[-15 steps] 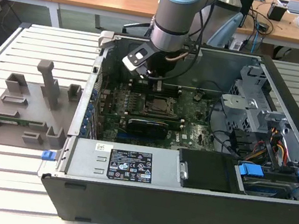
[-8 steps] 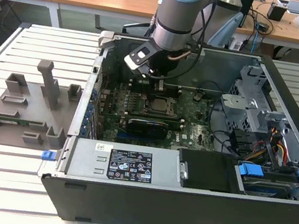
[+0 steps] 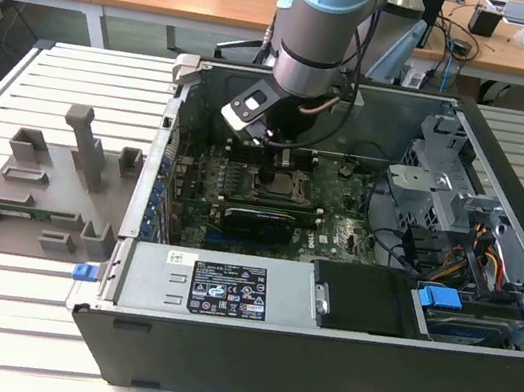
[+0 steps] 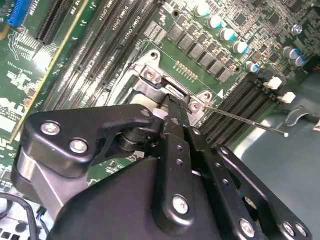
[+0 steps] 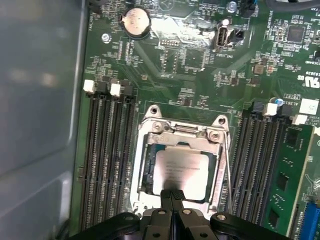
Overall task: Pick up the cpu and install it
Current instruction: 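Close the cpu cover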
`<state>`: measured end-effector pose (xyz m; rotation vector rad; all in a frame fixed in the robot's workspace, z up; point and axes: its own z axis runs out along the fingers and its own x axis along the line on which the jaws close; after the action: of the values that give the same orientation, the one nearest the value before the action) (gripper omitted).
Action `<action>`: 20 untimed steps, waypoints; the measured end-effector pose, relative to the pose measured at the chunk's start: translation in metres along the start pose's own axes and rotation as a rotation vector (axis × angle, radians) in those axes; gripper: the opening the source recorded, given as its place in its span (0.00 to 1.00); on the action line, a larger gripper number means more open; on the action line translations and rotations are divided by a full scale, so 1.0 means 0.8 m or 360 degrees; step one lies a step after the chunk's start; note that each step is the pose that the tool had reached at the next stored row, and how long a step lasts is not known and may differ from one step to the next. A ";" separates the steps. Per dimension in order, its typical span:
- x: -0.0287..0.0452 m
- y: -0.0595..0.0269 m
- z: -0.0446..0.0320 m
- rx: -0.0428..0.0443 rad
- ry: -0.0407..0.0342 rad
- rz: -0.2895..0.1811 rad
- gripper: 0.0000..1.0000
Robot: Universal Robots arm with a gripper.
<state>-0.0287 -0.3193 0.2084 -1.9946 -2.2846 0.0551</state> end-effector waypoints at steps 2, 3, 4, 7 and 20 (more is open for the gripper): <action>-0.0002 0.000 0.0013 0.0004 -0.0001 -0.0006 0.11; -0.0002 0.000 0.0020 0.0006 -0.0003 -0.0031 0.11; -0.0003 0.001 0.0021 0.0007 -0.0006 -0.0053 0.11; -0.0003 0.001 0.0029 0.0007 -0.0005 -0.0060 0.11; -0.0070 0.055 -0.0027 0.0029 0.0003 -0.0059 0.11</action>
<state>0.0157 -0.3189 0.2059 -1.9421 -2.3105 0.0710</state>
